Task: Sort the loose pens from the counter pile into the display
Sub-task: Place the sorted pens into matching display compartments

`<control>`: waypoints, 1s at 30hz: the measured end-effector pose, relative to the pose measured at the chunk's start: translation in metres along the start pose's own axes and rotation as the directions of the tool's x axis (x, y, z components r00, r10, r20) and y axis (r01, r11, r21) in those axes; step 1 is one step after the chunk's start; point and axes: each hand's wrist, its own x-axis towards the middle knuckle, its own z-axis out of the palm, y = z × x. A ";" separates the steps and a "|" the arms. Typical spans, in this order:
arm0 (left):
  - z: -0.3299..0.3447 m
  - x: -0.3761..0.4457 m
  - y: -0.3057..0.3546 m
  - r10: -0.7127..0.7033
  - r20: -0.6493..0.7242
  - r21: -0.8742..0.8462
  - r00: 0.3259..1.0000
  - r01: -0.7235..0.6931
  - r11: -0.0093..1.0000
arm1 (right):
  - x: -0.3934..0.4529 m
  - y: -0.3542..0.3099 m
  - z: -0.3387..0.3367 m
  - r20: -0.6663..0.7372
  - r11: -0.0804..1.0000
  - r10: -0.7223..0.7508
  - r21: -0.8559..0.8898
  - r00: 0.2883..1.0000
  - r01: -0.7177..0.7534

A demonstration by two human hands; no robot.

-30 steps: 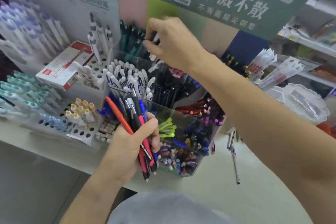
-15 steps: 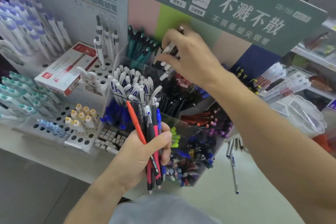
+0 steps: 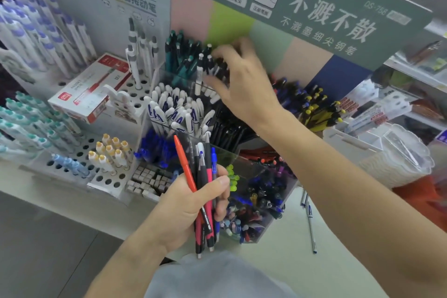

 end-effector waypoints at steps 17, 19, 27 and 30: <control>0.025 -0.017 -0.030 -0.174 0.294 0.020 0.940 0.176 0.984 | -0.153 0.002 -0.064 0.651 0.734 0.163 0.422 0.741 -0.532; 0.030 -0.018 -0.034 -0.198 0.324 0.001 0.925 0.209 0.978 | -0.164 0.007 -0.070 0.630 0.654 0.199 0.485 0.751 -0.580; 0.045 -0.027 -0.050 -0.258 0.338 -0.078 0.905 0.300 0.951 | -0.208 0.008 -0.085 0.608 0.613 0.290 0.475 0.739 -0.632; 0.047 -0.029 -0.055 -0.273 0.333 -0.085 0.903 0.317 0.945 | -0.221 0.005 -0.085 0.465 0.670 0.401 0.439 0.789 -0.599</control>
